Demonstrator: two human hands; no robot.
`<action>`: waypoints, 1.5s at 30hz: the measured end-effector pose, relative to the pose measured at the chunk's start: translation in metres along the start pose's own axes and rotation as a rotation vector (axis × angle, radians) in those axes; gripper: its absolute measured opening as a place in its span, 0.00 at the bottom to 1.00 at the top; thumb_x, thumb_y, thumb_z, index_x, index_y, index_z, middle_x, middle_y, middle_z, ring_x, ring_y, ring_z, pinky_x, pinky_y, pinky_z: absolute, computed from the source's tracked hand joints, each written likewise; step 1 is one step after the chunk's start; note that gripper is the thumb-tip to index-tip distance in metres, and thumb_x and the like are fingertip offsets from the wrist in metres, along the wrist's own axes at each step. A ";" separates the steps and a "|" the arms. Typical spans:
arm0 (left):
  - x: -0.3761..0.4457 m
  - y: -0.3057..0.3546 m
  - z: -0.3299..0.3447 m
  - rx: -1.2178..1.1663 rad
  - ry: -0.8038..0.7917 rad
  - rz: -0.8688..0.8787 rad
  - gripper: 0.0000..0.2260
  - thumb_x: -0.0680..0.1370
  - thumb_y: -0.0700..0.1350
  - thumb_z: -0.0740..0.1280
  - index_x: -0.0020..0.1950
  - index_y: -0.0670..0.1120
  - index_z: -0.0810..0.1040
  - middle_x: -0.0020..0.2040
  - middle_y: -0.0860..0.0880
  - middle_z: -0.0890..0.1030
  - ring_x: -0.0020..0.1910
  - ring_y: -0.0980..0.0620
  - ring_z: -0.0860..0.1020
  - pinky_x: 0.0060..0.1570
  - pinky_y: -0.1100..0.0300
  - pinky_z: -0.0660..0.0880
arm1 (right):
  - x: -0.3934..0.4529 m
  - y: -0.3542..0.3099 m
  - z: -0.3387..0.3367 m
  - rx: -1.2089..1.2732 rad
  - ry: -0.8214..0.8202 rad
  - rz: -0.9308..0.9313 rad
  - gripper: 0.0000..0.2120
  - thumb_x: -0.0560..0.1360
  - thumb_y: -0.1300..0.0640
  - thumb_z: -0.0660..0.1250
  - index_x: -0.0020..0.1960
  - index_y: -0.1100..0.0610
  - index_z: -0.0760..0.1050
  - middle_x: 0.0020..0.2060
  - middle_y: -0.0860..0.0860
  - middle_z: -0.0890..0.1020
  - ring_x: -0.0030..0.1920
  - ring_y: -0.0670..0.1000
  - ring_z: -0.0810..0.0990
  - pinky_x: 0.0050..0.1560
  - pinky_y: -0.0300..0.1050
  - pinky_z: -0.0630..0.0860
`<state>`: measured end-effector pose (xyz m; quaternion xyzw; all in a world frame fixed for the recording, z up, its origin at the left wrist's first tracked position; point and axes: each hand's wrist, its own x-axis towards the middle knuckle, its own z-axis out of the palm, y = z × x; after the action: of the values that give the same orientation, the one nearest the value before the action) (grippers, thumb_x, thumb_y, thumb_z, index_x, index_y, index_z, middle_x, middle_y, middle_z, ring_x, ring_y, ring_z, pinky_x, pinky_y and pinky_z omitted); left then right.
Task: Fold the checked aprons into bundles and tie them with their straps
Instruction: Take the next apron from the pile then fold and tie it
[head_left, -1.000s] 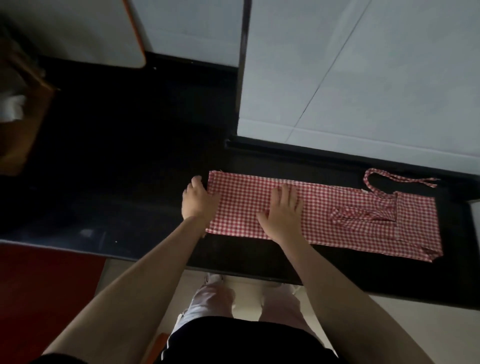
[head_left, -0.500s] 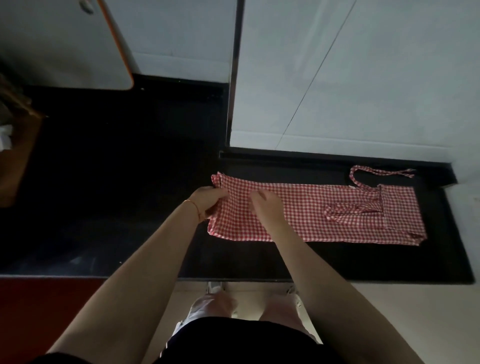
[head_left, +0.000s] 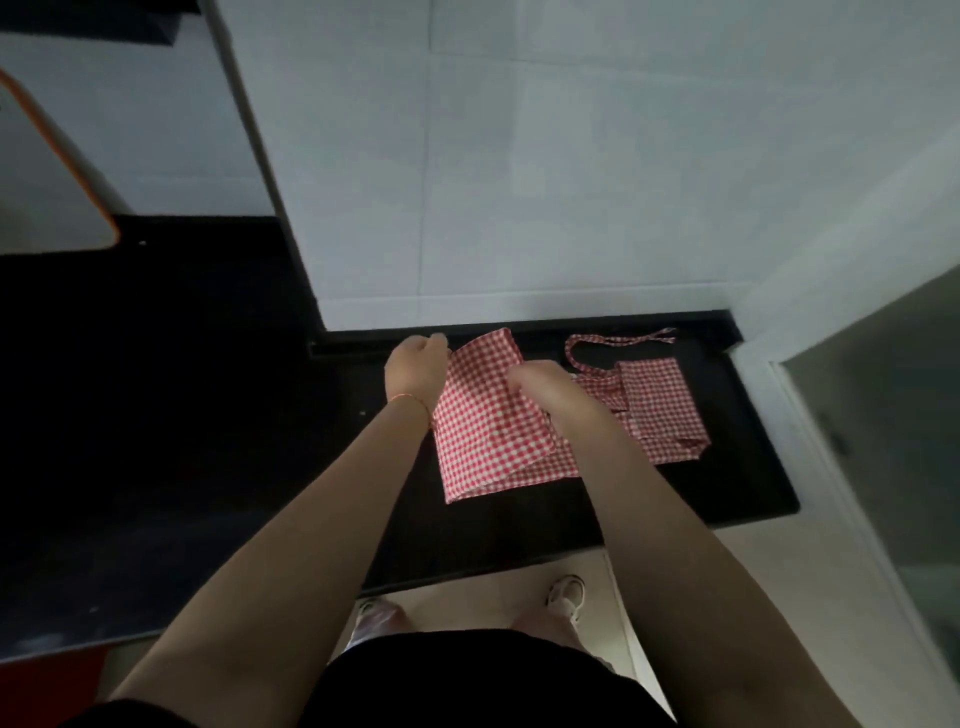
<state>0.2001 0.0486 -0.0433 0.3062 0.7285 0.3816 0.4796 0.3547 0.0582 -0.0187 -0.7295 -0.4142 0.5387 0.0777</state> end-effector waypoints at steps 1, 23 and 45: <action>-0.009 0.007 0.023 0.007 -0.001 0.055 0.10 0.76 0.45 0.60 0.35 0.43 0.71 0.32 0.48 0.70 0.33 0.50 0.67 0.34 0.56 0.64 | 0.002 0.004 -0.025 -0.018 0.041 0.020 0.08 0.79 0.59 0.61 0.54 0.59 0.78 0.45 0.53 0.84 0.45 0.53 0.84 0.46 0.44 0.80; -0.063 -0.055 0.278 1.149 0.066 0.448 0.26 0.83 0.53 0.49 0.81 0.52 0.49 0.82 0.48 0.45 0.79 0.46 0.39 0.75 0.41 0.33 | 0.142 0.189 -0.269 -0.191 0.134 -0.073 0.15 0.85 0.52 0.48 0.66 0.56 0.67 0.52 0.52 0.74 0.45 0.49 0.73 0.49 0.47 0.69; -0.028 -0.103 0.262 1.093 0.168 0.412 0.30 0.81 0.61 0.50 0.78 0.46 0.60 0.79 0.38 0.54 0.79 0.39 0.50 0.78 0.43 0.45 | 0.162 0.234 -0.245 -0.601 0.514 -0.295 0.20 0.84 0.49 0.56 0.71 0.58 0.59 0.51 0.54 0.77 0.38 0.49 0.77 0.38 0.43 0.75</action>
<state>0.4463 0.0413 -0.1829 0.6126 0.7806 0.0591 0.1088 0.6970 0.1004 -0.1668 -0.7633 -0.6200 0.1776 0.0385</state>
